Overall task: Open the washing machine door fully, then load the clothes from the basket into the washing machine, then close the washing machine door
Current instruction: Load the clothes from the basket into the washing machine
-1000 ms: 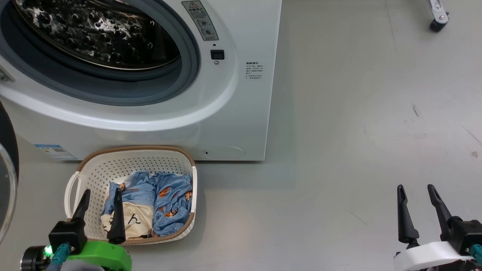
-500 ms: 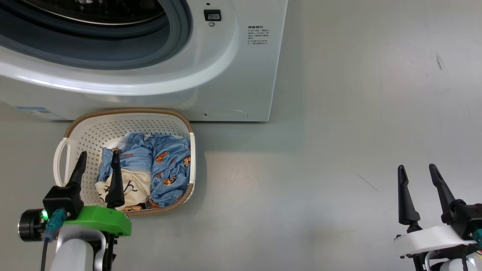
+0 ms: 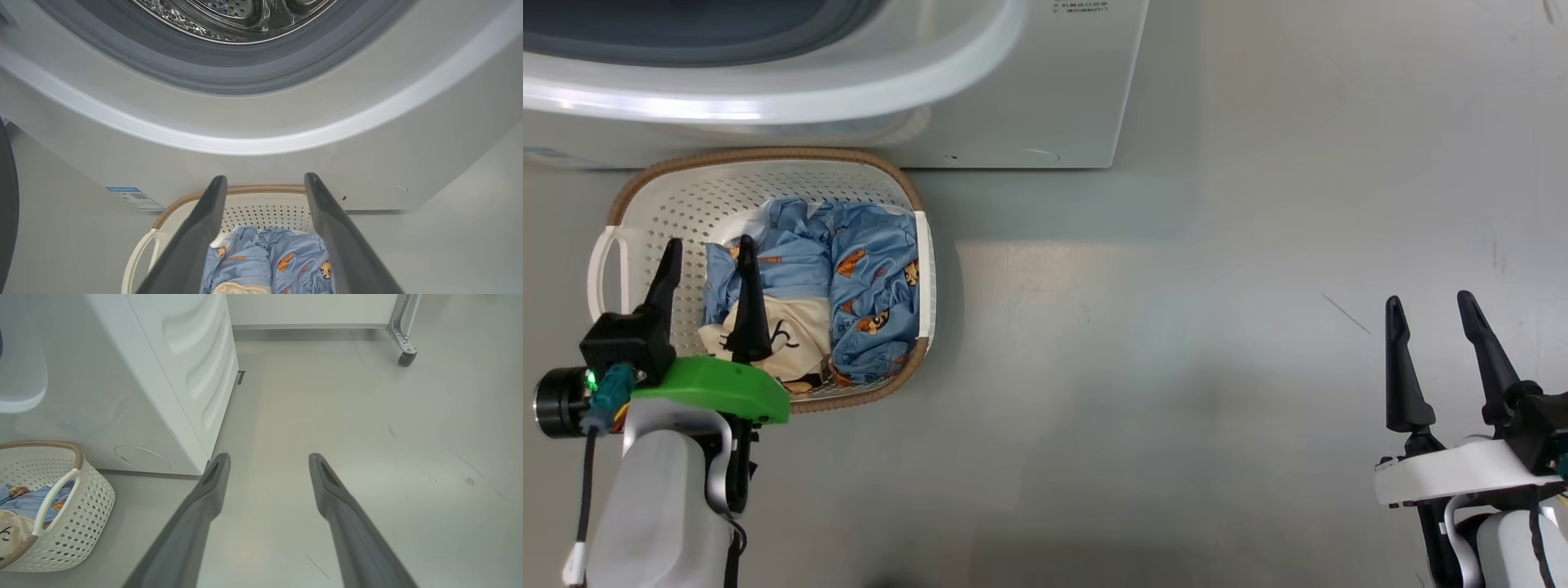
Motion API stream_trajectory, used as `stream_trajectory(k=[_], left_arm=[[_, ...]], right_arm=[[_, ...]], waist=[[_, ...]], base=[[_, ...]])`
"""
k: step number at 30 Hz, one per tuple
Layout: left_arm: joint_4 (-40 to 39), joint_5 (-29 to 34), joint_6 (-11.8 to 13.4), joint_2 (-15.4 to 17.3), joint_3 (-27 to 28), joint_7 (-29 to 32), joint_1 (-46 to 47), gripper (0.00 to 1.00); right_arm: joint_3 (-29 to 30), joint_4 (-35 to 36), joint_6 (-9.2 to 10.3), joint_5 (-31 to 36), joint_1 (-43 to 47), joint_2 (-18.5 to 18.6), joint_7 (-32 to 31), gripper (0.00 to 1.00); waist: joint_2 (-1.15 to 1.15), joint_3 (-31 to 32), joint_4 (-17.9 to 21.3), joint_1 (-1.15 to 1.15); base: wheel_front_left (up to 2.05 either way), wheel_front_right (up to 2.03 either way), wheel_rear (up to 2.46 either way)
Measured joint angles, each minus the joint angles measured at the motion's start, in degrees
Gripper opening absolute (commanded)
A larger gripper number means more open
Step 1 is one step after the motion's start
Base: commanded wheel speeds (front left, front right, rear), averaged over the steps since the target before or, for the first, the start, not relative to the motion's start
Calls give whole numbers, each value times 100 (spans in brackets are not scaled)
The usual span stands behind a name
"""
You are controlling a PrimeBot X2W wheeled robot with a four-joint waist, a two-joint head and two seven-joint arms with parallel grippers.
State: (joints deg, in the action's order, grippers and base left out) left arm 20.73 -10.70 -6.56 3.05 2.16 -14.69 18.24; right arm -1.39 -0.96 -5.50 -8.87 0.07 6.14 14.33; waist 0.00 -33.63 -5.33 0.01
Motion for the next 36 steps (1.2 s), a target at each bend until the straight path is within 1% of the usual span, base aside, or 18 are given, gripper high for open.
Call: stream_trajectory(k=[7, 14, 17, 23, 26, 36], left_arm=[[423, -20, 0, 193, 118, 129, 611, 100], [969, -149, 0, 225, 179, 266, 1151, 100], [1250, -148, 0, 290, 187, 357, 1287, 100], [1711, -129, 1, 454, 183, 552, 1525, 100], [1985, -73, 1, 599, 145, 692, 1617, 100], [2486, 15, 0, 801, 127, 1060, 2030, 100]], right_arm=[[-43, 123, -2, 57, -253, 65, 0, 100], [-27, 186, -2, 93, -549, 103, 10, 100], [-29, 188, -2, 94, -612, 109, 15, 100], [-54, 188, -25, 96, -774, 104, 15, 100], [-85, 187, -43, 96, -812, 89, 15, 100], [-122, 190, -43, 96, -925, 4, 15, 100]], waist=[[0, -578, 17, 0], [0, -1115, 29, 0], [0, -1297, 37, 0], [0, -1580, 79, 0], [0, -1713, 138, 0], [0, -2005, 310, 0]], base=[[0, 0, 0], [0, 0, 0], [0, 0, 0], [0, 0, 0], [0, 0, 0], [0, 0, 0]])
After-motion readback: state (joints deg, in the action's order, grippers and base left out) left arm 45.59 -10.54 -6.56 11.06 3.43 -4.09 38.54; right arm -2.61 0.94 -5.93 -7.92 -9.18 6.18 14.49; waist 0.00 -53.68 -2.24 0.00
